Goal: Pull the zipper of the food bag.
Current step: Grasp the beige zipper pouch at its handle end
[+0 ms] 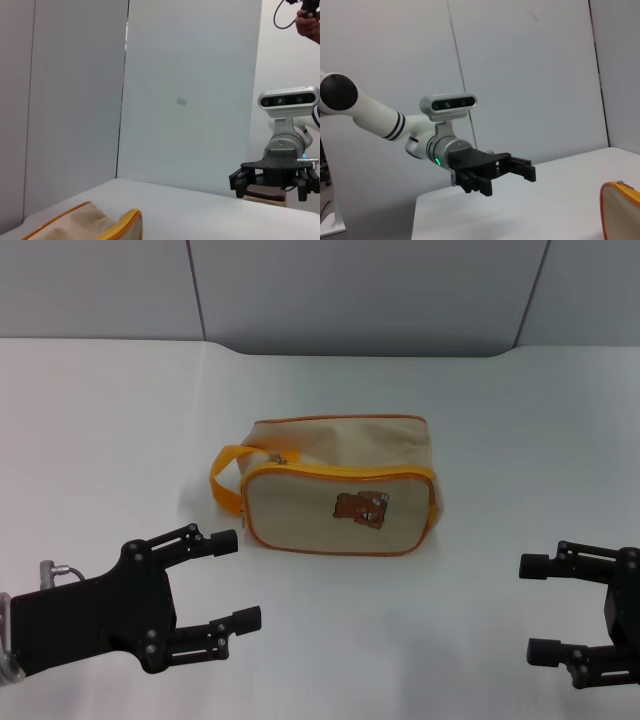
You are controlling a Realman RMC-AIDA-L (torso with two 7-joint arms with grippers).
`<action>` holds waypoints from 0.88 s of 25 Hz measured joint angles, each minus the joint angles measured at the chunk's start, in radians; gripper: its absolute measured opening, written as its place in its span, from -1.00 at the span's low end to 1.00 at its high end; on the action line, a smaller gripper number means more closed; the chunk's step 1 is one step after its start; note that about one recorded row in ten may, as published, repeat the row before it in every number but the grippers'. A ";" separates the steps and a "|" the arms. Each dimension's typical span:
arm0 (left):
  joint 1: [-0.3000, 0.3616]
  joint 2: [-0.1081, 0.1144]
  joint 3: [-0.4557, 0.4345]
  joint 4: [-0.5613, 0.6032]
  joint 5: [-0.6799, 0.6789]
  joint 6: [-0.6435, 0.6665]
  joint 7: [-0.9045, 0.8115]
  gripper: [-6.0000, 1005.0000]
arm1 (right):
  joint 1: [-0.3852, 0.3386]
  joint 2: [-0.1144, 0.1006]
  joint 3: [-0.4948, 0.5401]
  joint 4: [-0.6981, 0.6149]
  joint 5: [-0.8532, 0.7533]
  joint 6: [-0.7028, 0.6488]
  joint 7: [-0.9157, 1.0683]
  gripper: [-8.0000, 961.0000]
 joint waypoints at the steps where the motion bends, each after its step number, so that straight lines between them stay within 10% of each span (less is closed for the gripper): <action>1: 0.000 0.000 0.000 -0.003 0.000 -0.001 0.014 0.65 | 0.000 0.001 0.000 0.000 0.000 0.002 -0.001 0.74; 10: 0.002 -0.005 -0.040 -0.035 -0.019 -0.063 0.091 0.62 | 0.001 0.001 0.002 0.003 0.002 0.009 -0.007 0.74; 22: -0.117 -0.011 -0.086 -0.398 -0.182 -0.453 0.348 0.58 | 0.001 0.016 0.016 0.005 0.005 0.018 -0.031 0.74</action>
